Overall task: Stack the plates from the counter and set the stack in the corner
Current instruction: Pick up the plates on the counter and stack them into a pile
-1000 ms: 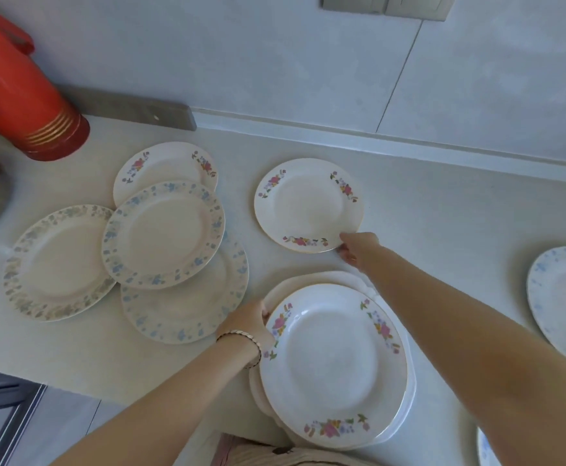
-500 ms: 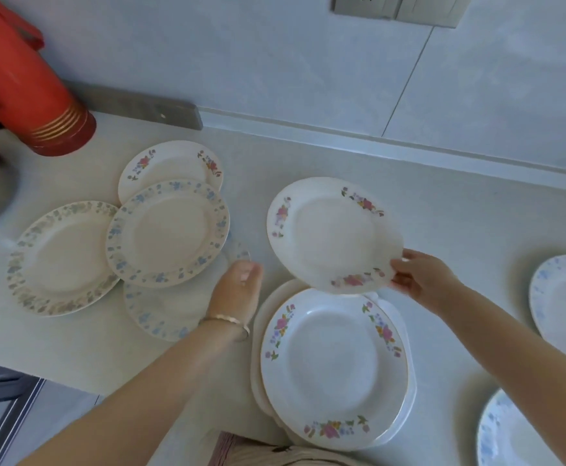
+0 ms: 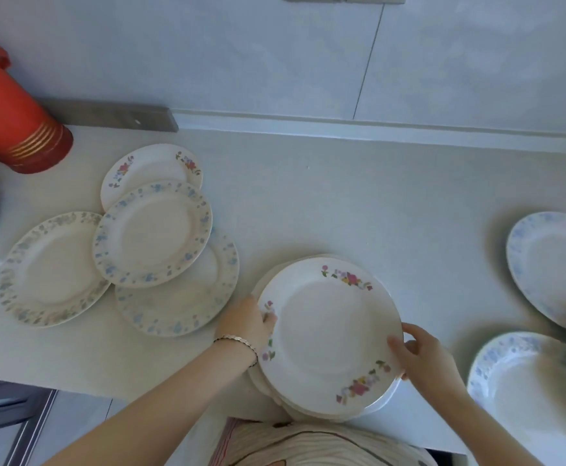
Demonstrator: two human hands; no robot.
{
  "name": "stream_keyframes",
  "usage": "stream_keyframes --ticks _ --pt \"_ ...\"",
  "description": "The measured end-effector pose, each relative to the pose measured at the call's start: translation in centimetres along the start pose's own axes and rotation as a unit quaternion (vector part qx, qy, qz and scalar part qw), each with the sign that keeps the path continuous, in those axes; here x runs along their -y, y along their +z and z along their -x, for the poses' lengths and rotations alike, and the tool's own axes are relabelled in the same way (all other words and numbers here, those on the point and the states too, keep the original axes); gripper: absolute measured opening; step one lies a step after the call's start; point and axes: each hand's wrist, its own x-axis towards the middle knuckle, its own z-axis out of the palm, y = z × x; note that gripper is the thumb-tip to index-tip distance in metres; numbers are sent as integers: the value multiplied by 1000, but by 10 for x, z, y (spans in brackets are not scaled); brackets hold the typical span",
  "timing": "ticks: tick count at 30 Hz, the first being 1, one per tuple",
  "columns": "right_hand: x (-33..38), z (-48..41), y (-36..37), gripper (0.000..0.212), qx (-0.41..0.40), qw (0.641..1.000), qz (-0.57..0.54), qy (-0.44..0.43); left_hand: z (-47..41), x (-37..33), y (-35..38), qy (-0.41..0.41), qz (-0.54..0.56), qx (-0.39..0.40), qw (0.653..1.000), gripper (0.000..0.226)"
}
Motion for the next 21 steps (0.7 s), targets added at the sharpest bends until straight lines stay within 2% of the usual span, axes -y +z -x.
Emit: stream_keyframes --ticks 3,10,12,14,16,18,21 --pt "-5 4 11 38 -5 999 50 -14 5 -3 2 10 -25 2 1000 26" --pt "-14 -3 15 43 -9 980 195 -40 11 -3 11 11 -92 15 996 32" --pt "-16 -6 15 45 -15 972 229 -42 11 -1 14 8 -68 1 998 33" --pt "-17 -6 14 47 -21 964 261 -47 11 6 20 -2 28 -17 999 35" --pt "-18 -4 17 48 -41 969 231 -76 10 15 33 -6 192 -54 980 34" --pt "-19 -1 24 53 -58 986 120 -104 15 19 40 -9 320 -63 945 37" --pt "-15 0 35 58 -30 995 -33 -88 21 18 48 8 435 -9 900 46"
